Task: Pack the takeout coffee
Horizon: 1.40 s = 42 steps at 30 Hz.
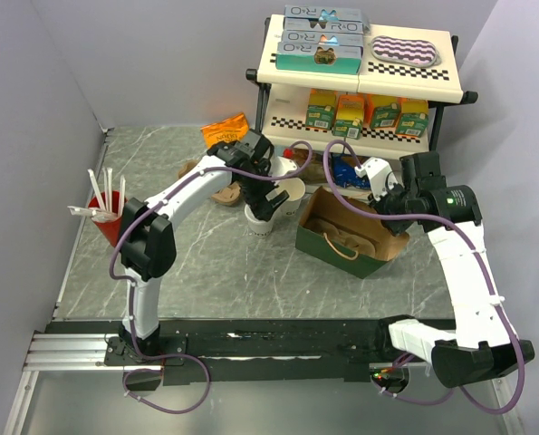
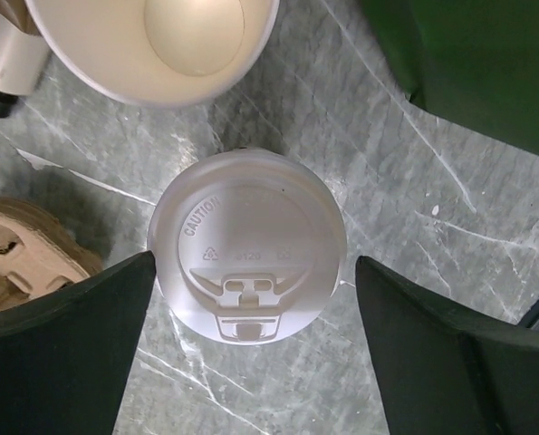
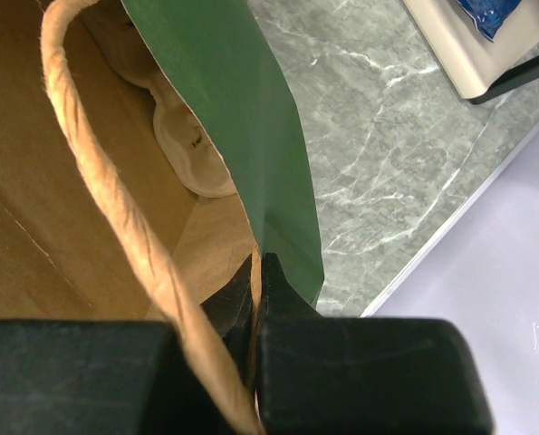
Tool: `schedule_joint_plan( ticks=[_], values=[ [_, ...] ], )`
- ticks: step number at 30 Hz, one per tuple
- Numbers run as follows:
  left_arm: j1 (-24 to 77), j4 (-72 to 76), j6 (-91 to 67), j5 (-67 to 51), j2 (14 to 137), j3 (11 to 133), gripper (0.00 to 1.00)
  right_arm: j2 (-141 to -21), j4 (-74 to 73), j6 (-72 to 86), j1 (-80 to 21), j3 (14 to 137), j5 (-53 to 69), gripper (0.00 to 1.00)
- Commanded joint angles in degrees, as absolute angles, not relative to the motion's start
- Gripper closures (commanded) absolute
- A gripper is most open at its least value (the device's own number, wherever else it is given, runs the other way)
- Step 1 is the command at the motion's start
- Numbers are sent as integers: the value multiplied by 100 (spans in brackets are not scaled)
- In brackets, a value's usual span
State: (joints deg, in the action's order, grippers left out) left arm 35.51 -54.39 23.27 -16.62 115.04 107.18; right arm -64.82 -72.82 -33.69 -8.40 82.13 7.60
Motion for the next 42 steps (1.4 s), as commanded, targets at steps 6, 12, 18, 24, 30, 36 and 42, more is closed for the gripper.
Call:
schedule_joint_plan(
  ticks=[6,12,18,24,30,36,42],
  values=[
    [3516,-5651,2408,-1609,11522,10916,6,-6530,-7146,-3313,-809,8314,844,100],
    [3516,-5634,2382,-1512,11540,10855,9,-6565,-7128,-3313,-817,8332,861,100],
    [3516,-5581,2329,-1406,11531,10828,12,-6548,-7128,-3313,-809,8314,870,100],
    [3516,-5467,2294,-1266,11514,10679,14,-6530,-7137,-3305,-800,8306,879,100],
    [3516,-5397,2276,-1283,11514,10617,20,-6548,-7154,-3296,-809,8332,896,100],
    [3516,-5388,2312,-1380,11321,10468,30,-6530,-7181,-3287,-800,8385,896,100],
    [3516,-5572,2312,-1389,10900,10397,33,-6504,-7251,-3261,-809,8481,897,100]
  ],
)
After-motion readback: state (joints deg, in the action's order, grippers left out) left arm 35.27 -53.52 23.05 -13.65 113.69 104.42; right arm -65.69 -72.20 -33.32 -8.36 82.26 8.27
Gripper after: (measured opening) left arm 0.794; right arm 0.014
